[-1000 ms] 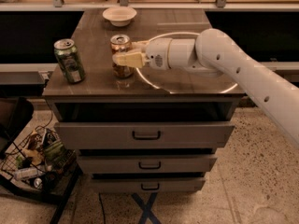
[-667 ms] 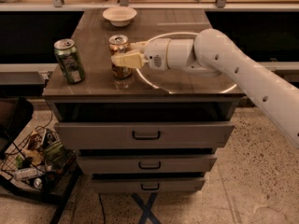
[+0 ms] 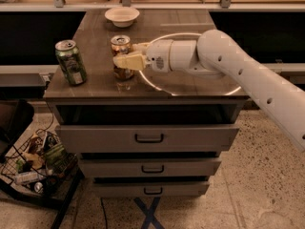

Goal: Move orange can near green can

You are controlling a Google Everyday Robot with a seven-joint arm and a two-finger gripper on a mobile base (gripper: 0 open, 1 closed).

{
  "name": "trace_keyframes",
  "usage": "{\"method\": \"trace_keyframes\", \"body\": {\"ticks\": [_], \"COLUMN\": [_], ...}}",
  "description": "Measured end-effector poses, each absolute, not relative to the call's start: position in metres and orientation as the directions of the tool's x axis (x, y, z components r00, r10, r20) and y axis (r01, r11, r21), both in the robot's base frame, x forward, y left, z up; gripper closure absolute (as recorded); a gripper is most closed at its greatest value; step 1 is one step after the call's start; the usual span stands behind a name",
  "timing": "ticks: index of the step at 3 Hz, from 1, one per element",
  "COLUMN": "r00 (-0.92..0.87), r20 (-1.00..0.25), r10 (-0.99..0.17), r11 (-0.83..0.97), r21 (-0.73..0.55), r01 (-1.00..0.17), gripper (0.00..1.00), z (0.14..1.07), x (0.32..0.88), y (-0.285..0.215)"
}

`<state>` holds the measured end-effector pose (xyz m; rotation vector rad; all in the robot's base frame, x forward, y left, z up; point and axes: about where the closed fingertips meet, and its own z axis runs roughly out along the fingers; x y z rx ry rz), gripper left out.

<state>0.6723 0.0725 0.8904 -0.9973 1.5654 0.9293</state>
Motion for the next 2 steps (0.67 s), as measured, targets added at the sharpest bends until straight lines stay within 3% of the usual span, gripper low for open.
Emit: {"method": "trace_keyframes", "body": {"ticks": [1,2], "r00": [-0.141,-0.141], "r20": [-0.979,-0.979], "r10": [-0.146,-0.146], "r11": [0.354,0.352], "r21": [0.081,0.081], "r01": [-0.932,-0.932], "gripper": [0.05,0.00], "z": [0.8903,0.8903], "x": [0.6713,0.6709], "y": [0.0762,0.0776]}}
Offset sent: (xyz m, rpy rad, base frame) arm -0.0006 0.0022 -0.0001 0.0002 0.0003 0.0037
